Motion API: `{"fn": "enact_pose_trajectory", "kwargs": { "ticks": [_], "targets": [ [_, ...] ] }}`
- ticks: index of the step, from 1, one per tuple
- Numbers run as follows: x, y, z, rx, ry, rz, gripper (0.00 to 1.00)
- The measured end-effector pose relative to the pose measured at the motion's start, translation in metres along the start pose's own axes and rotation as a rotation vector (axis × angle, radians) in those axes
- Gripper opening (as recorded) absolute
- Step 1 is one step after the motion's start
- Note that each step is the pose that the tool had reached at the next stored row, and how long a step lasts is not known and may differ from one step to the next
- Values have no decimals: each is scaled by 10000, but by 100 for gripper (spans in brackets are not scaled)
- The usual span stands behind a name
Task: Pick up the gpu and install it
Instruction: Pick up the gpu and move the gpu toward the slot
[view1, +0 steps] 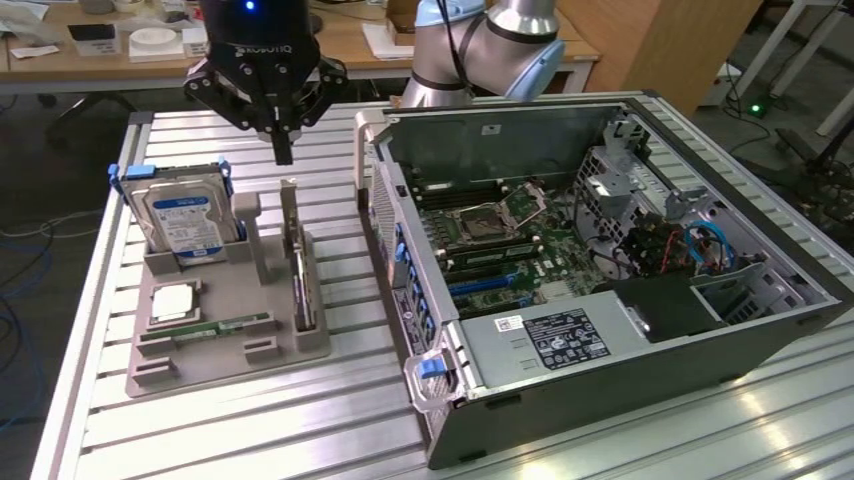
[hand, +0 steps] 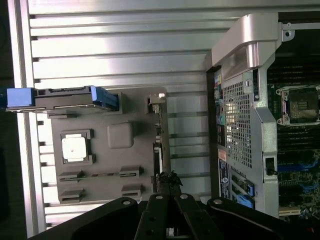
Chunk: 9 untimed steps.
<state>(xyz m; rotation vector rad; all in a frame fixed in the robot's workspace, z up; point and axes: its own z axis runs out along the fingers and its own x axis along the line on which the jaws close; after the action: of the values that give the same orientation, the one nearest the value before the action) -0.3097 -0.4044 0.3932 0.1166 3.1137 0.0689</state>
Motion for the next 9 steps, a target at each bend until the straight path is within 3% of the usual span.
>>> {"fn": "enact_pose_trajectory", "kwargs": {
  "ticks": [6,9],
  "targets": [
    [0,0,0,1,0,0,10],
    [0,0,0,0,0,0,17]
  ]
}}
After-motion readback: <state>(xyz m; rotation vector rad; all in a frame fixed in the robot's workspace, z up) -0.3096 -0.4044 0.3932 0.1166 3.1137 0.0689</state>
